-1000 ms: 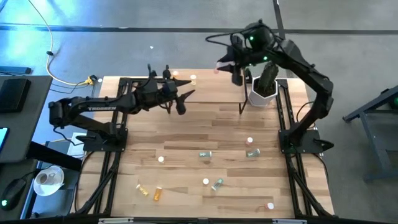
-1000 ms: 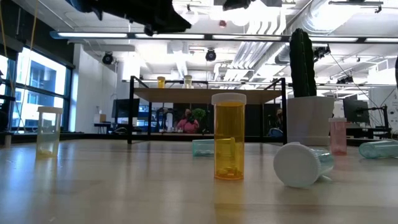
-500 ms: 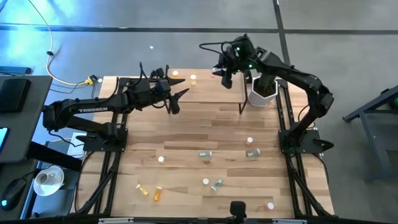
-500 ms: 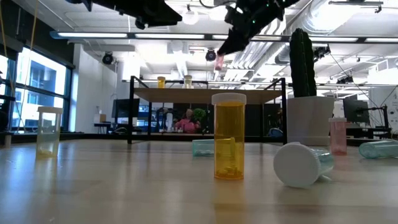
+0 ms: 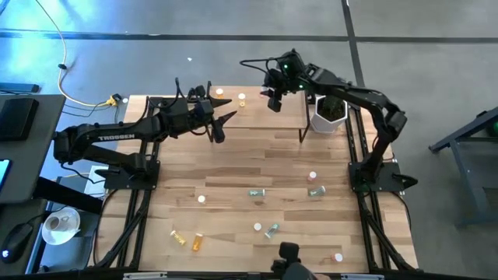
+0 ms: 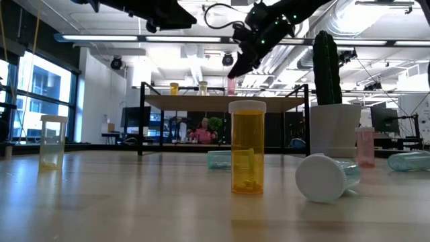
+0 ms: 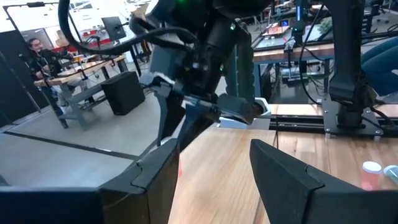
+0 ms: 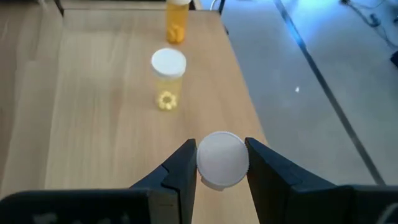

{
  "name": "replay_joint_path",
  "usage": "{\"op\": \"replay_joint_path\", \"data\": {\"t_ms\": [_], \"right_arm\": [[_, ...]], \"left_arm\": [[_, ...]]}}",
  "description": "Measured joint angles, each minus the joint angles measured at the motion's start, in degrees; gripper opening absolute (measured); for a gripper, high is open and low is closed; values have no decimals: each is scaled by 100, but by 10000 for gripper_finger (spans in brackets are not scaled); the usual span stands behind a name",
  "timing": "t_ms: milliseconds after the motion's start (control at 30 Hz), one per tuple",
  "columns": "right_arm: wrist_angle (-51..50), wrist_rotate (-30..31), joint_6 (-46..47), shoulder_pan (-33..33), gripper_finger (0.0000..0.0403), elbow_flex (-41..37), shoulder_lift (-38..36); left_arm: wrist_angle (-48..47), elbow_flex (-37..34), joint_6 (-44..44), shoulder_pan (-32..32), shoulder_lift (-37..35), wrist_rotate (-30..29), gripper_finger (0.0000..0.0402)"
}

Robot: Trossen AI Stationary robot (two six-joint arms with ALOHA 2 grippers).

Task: Pick and place medicine bottles onto shelf by color
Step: Put the top left pink pill bottle on the shelf

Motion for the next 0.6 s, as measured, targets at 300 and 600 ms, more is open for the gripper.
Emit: {"op": "replay_joint_path", "data": {"t_ms": [300, 600], "right_arm": [[-246, 8, 164, -2, 106, 2, 165], [-343, 102, 183, -2, 106, 0, 165]], "left_arm": [[5, 0, 0, -2, 0, 2, 188], [1, 0, 0, -1, 1, 2, 188]]}}
